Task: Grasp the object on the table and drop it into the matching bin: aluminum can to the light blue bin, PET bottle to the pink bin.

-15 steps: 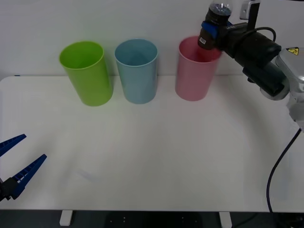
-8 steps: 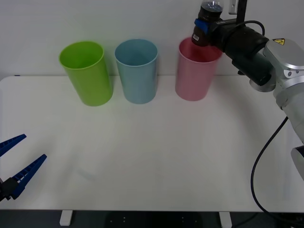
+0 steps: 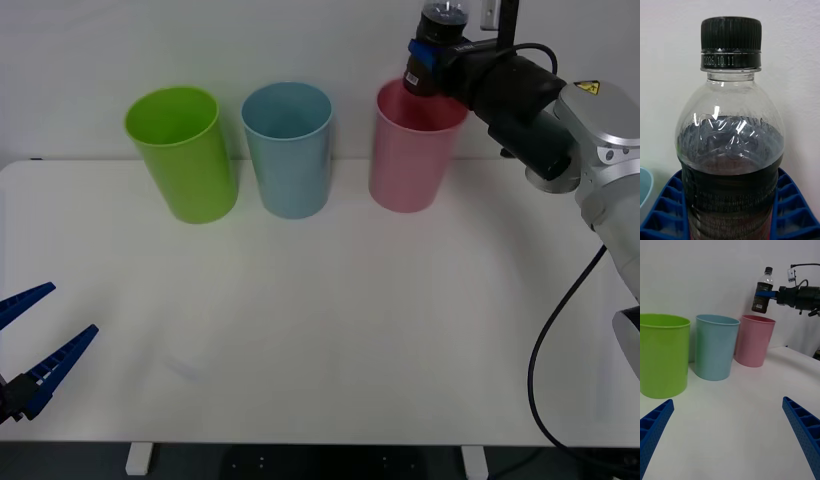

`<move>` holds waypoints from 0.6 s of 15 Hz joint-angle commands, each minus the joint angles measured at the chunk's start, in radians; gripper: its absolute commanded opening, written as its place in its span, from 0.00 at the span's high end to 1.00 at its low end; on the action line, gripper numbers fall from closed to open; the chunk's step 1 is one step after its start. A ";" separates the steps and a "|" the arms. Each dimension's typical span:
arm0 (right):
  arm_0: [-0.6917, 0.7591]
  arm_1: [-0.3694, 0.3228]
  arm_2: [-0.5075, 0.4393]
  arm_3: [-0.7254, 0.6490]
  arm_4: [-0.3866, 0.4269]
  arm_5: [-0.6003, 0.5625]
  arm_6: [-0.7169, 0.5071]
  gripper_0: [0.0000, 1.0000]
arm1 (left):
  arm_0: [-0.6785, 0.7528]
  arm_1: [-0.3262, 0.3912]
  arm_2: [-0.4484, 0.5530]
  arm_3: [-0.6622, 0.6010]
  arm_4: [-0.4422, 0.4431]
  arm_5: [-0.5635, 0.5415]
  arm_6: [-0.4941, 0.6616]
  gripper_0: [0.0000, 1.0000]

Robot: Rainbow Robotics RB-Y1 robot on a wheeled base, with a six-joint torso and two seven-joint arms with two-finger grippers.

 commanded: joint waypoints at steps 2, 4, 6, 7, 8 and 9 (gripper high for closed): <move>-0.004 0.000 0.000 0.000 -0.001 -0.005 0.011 0.00 | 0.000 0.000 0.000 0.000 0.000 0.000 0.000 0.00; -0.004 0.000 0.000 0.000 -0.001 -0.006 0.012 0.00 | 0.000 0.000 0.000 0.000 0.000 0.000 0.000 0.00; -0.002 0.000 0.000 0.000 -0.001 -0.008 0.014 0.00 | 0.000 0.000 0.000 0.000 0.000 0.000 0.000 0.00; -0.002 0.000 0.000 0.000 -0.001 -0.016 0.014 0.00 | 0.000 0.000 0.000 0.000 0.000 0.000 0.000 0.00; -0.002 0.000 0.000 0.000 -0.001 -0.022 0.017 0.00 | 0.000 0.000 0.000 0.000 0.000 0.000 0.000 0.00; -0.002 0.000 0.000 -0.002 -0.008 -0.032 0.020 0.00 | 0.000 0.000 0.000 0.000 0.000 0.000 0.000 0.00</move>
